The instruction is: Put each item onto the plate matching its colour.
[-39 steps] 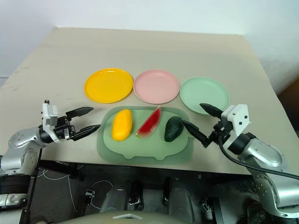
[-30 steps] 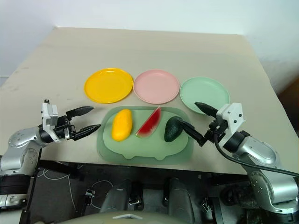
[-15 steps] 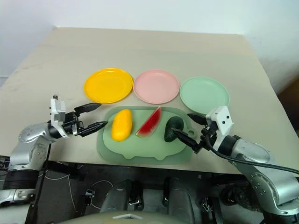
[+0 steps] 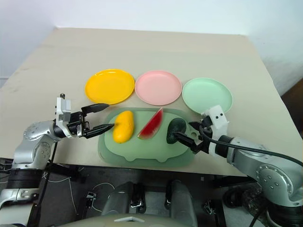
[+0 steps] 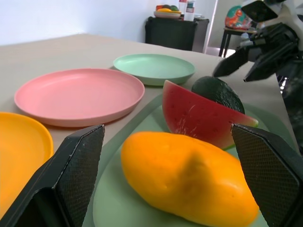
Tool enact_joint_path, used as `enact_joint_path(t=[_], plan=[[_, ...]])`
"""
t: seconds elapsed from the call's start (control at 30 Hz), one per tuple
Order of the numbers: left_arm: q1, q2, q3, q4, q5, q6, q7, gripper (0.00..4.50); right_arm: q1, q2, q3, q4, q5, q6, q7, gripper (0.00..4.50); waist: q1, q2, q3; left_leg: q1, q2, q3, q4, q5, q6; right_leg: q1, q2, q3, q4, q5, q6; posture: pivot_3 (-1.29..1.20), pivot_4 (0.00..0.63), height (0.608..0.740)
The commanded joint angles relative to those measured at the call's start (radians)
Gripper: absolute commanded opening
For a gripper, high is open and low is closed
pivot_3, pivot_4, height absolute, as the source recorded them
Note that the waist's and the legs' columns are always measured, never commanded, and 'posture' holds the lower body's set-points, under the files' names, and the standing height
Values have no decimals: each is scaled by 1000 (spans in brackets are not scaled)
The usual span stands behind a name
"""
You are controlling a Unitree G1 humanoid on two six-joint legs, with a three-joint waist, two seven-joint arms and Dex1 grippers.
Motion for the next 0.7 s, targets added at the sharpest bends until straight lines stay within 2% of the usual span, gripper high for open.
enact_joint_path(t=[0.03, 0.17, 0.57, 0.7], plan=[[-18, -1, 3, -8, 0, -11, 0, 4477, -21, 26, 9, 24, 39, 29, -53, 4500, -1, 0, 0, 0, 0, 0, 0, 0, 0, 0, 0, 0, 0, 0, 0, 0, 150, 696], [-21, -2, 0, -4, 4, -15, -1, 4477, -50, 53, 54, 58, 19, 30, -78, 4500, -3, 0, 0, 0, 0, 0, 0, 0, 0, 0, 0, 0, 0, 0, 0, 0, 150, 696], [-12, -2, 5, -6, 10, -29, 8, 4477, -114, 64, 203, 137, -224, -96, -12, 4500, -6, 0, 0, 0, 0, 1, 0, 0, 0, -1, 0, 0, 0, 0, 0, 0, 150, 696], [-3, 2, 12, -16, 9, -27, 15, 4500, -109, 51, 211, 122, -265, -143, 45, 3531, -7, 0, 0, 0, 0, 1, -1, 0, 0, -1, 0, 0, 0, 0, 0, 0, 150, 696]])
